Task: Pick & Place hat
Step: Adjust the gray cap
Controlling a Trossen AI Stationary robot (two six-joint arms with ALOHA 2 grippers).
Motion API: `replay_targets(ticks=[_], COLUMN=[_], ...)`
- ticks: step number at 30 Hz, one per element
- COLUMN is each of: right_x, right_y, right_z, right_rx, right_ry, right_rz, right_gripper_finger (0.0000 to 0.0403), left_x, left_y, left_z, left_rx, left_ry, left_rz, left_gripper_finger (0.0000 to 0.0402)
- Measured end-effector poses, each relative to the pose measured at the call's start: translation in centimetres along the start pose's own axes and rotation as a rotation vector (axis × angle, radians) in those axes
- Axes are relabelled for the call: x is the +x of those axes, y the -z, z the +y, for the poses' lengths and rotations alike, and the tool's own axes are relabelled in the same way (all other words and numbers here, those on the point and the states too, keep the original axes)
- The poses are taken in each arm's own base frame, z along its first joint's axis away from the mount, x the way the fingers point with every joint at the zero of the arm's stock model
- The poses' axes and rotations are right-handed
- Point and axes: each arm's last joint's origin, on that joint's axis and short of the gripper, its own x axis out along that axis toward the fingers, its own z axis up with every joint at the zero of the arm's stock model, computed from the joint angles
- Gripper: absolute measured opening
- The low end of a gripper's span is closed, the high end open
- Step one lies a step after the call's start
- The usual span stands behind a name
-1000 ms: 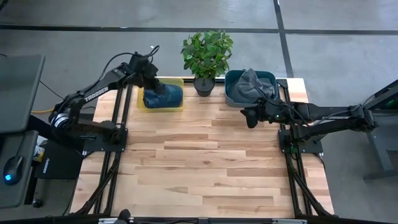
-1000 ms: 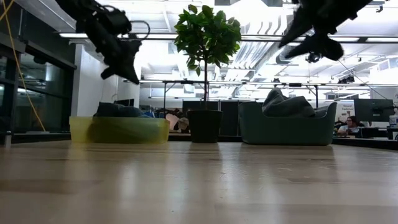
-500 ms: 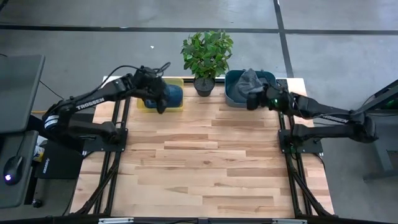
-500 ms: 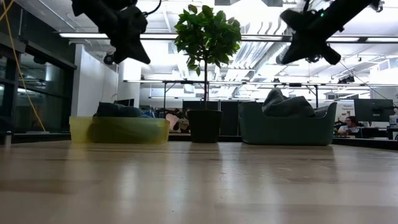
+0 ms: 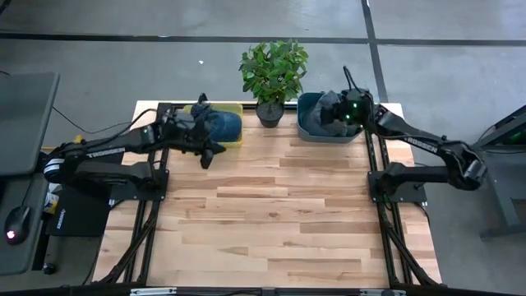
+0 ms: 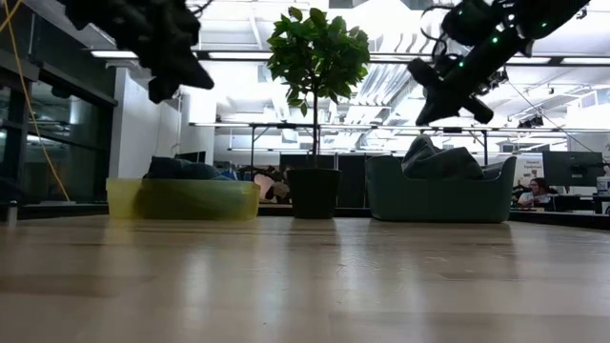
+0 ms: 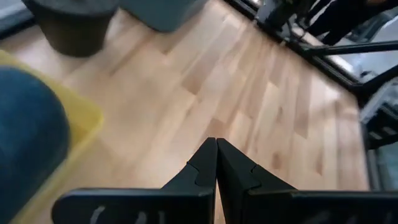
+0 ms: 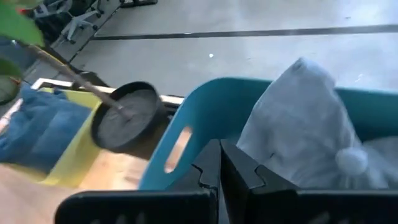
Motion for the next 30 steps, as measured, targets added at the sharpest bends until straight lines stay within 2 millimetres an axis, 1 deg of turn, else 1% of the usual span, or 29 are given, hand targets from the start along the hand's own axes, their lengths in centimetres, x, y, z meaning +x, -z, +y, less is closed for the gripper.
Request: replay_targets(ticks=[4, 8, 12, 16, 19, 21, 23, 26, 30], right_x=[0.9, 1.5, 3.3, 5.3, 6.7, 7.4, 7.9, 8.9, 9.6], right_y=[-1.5, -4.1, -6.1, -8.2, -8.9, -9.2, -8.9, -7.7, -5.7], right_z=[-0.6, -0.3, -0.7, -0.2, 0.2, 0.4, 0.4, 0.2, -0.9], right_rx=[-0.061, -0.147, -0.162, -0.201, -0.216, -0.213, -0.199, -0.213, -0.192], right_ry=[0.04, 0.061, 0.173, 0.214, 0.25, 0.25, 0.253, 0.29, 0.322], right_rz=[-0.009, -0.015, 0.121, 0.228, 0.306, 0.353, 0.408, 0.472, 0.524], right_gripper_finger=[0.0, 0.0, 0.0, 0.0, 0.0, 0.0, 0.0, 0.0, 0.0], left_x=[-0.7, -1.5, -1.7, -1.7, -1.7, -1.7, -1.7, -1.7, -1.7], left_y=[1.9, 3.5, 5.0, 5.7, 5.9, 6.0, 6.1, 6.1, 6.2], left_z=[-0.8, -1.3, -1.5, -1.8, -2.1, -2.3, -2.5, -2.6, -2.7], left_rx=[-0.038, -0.073, -0.115, -0.133, -0.131, -0.125, -0.119, -0.112, -0.11], left_ry=[0.058, 0.08, 0.06, 0.052, 0.06, 0.068, 0.065, 0.055, 0.046], left_rz=[-0.042, -0.081, -0.094, -0.095, -0.089, -0.087, -0.085, -0.095, -0.101], left_gripper_finger=[0.0, 0.0, 0.0, 0.0, 0.0, 0.0, 0.0, 0.0, 0.0])
